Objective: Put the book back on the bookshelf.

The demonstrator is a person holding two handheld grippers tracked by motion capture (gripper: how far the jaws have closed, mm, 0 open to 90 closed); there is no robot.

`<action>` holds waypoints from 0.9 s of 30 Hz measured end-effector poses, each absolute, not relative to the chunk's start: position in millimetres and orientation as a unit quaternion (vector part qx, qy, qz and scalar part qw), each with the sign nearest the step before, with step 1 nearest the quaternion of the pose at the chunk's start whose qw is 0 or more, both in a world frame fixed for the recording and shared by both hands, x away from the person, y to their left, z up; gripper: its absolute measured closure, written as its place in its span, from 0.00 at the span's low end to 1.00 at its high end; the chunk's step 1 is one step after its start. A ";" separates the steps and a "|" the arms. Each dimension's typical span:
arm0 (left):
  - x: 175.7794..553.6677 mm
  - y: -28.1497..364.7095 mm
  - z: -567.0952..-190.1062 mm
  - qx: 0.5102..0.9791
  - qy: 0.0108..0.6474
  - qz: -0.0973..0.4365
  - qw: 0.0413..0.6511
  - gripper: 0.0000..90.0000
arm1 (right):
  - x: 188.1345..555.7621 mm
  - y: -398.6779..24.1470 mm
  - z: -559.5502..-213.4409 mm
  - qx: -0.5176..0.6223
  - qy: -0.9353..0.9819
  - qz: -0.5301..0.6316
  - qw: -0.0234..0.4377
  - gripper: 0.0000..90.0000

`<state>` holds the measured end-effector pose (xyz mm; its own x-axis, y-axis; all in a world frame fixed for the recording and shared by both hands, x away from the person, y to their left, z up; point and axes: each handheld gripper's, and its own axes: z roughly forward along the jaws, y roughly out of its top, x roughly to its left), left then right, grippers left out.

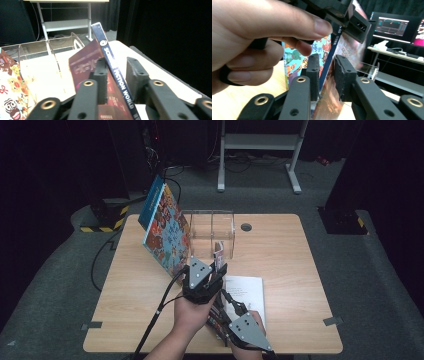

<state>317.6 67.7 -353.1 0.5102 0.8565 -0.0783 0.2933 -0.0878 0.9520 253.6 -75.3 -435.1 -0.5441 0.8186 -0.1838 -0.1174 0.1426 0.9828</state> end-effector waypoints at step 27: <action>311.8 128.7 -345.7 0.633 0.382 0.355 0.572 0.93 | 279.1 -124.5 -441.8 0.331 0.634 0.589 0.376 0.91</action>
<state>311.8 128.7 -345.7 0.4569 0.8894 0.0121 0.0777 -0.0534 0.9955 279.1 -124.5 -441.8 -0.4979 0.8628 -0.0871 -0.0231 0.0872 0.9959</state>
